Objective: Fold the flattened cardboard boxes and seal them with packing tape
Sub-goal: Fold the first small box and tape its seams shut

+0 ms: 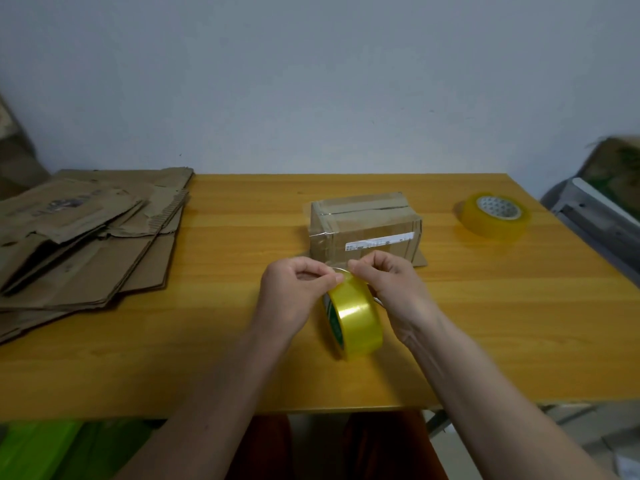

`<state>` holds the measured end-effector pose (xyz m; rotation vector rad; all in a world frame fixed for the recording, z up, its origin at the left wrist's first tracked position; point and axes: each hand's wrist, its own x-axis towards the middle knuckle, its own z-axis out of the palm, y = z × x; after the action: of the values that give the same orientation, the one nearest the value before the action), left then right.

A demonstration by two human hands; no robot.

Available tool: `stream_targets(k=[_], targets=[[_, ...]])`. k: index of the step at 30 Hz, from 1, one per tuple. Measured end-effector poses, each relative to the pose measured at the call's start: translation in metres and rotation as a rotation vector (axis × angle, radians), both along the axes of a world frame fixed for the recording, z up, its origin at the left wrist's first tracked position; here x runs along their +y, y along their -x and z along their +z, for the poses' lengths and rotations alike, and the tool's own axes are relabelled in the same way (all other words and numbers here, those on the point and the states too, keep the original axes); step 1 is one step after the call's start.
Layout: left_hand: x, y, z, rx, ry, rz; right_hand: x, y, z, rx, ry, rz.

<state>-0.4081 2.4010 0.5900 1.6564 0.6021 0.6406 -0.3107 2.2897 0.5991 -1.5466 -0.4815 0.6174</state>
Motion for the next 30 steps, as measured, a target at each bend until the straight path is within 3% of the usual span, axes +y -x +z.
stream_targets(k=[5, 14, 30], targets=[[0.0, -0.001, 0.005, 0.029, 0.147, 0.045, -0.003, 0.001, -0.003, 0.003, -0.022, -0.089], [-0.01, 0.002, -0.003, -0.171, -0.065, 0.009, -0.006, 0.002, -0.009, -0.067, -0.073, -0.119], [-0.013, -0.001, 0.004, 0.031, -0.275, 0.063, -0.012, -0.002, -0.018, -0.378, 0.007, -0.053]])
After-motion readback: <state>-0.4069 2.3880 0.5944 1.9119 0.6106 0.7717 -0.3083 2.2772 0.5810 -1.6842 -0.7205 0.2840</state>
